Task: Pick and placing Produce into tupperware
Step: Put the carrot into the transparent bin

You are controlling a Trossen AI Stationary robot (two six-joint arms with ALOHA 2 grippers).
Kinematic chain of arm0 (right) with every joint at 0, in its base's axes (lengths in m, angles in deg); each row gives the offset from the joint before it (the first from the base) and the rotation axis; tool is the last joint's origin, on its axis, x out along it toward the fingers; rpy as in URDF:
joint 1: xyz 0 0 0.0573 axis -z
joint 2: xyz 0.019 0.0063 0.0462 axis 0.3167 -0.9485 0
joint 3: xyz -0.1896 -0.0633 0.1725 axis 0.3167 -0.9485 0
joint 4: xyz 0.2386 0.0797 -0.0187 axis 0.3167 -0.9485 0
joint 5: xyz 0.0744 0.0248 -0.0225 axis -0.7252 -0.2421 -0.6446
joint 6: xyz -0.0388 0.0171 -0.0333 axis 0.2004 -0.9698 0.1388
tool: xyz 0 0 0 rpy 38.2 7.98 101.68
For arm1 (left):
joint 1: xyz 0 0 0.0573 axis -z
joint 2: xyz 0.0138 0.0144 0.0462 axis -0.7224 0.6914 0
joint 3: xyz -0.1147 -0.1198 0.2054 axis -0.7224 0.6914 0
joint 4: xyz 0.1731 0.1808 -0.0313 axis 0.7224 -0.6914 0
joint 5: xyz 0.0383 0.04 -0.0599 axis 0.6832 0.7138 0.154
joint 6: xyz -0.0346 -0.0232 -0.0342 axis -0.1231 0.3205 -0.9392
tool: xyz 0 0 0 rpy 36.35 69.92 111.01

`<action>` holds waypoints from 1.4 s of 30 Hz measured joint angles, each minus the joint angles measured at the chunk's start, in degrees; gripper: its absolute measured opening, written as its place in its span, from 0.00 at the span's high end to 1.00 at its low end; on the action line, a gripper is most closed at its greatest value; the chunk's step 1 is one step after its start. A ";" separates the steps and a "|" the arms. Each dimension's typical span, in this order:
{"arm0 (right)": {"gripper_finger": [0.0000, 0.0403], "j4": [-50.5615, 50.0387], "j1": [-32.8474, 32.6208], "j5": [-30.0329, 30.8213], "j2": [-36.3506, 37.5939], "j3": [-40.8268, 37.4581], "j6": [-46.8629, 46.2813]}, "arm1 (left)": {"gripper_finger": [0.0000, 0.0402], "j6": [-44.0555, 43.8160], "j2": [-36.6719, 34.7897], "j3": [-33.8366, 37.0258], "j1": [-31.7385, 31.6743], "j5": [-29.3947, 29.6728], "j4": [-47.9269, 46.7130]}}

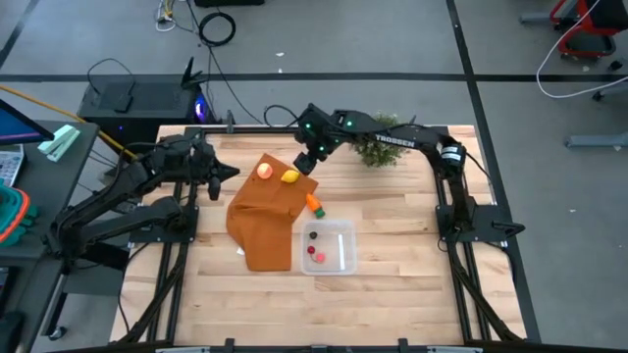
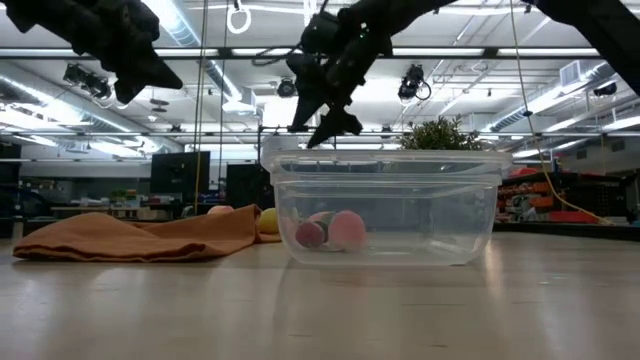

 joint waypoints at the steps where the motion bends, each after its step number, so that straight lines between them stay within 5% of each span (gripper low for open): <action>1: 0.51 -1.46 -0.09 -0.77 -0.37 -0.02 -0.09 | 0.95 -0.01 0.00 0.00 -0.01 0.01 -0.01; 12: 0.53 -6.13 -5.20 -0.19 -3.91 2.89 -5.22 | 0.96 3.04 0.11 -0.02 0.02 0.42 -1.36; 22: 0.54 -27.66 -8.35 8.86 -16.78 26.68 -5.92 | 0.95 4.28 0.13 -0.02 -0.01 0.46 -1.38; 32: 0.52 -30.17 -8.68 7.24 -18.49 25.29 -16.32 | 0.95 4.54 0.13 -0.04 0.02 0.44 -1.79; 42: 0.48 -31.18 -10.04 8.38 -21.34 25.29 -13.57 | 0.95 4.57 0.13 -0.04 0.00 0.44 -1.81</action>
